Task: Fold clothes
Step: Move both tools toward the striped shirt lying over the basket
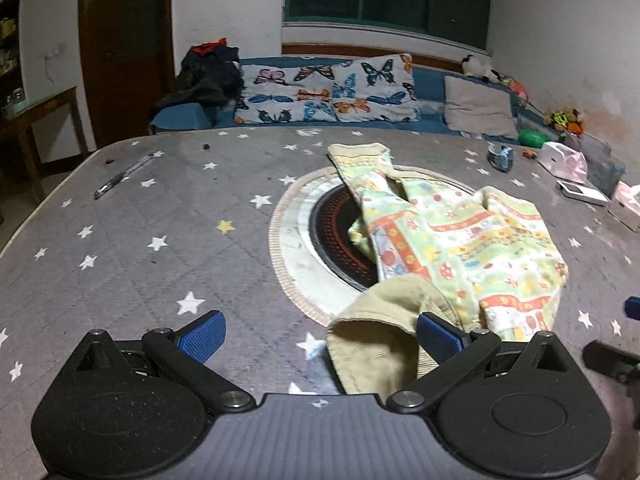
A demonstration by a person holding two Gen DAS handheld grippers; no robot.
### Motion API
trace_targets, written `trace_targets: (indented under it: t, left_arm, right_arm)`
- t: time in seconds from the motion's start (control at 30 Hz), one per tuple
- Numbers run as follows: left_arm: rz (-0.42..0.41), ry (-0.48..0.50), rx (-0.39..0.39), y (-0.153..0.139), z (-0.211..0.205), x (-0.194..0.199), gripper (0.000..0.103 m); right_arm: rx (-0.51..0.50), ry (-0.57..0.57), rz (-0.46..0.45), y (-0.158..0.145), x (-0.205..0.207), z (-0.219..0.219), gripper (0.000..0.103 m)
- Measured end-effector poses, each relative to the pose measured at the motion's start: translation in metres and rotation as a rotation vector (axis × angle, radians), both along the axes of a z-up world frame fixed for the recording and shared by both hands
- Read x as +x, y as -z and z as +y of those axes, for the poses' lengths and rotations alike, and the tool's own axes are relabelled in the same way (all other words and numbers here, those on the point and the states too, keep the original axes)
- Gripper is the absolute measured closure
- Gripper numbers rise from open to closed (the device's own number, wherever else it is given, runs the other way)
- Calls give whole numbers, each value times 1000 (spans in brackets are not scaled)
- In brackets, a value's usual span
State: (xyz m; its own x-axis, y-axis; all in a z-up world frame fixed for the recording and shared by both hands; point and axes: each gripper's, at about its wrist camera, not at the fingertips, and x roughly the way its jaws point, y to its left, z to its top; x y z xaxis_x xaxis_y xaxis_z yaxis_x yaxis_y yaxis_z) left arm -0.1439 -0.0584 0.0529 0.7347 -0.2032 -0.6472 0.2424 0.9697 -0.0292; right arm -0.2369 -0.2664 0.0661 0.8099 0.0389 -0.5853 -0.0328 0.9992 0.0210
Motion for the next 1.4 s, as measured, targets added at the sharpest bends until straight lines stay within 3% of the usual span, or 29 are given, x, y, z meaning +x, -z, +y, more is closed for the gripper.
trace_targets:
  t: [0.47, 0.7, 1.4]
  left_arm:
    - [23, 83, 16, 3, -8, 22, 6]
    - [33, 137, 42, 8, -14, 32, 16]
    - [-5, 50, 28, -5, -20, 10, 14]
  right_arm:
    - [-10, -46, 57, 6, 24, 17, 22]
    - [8, -43, 92, 11, 40, 18, 38]
    - [-7, 26, 143, 8, 44, 27, 37]
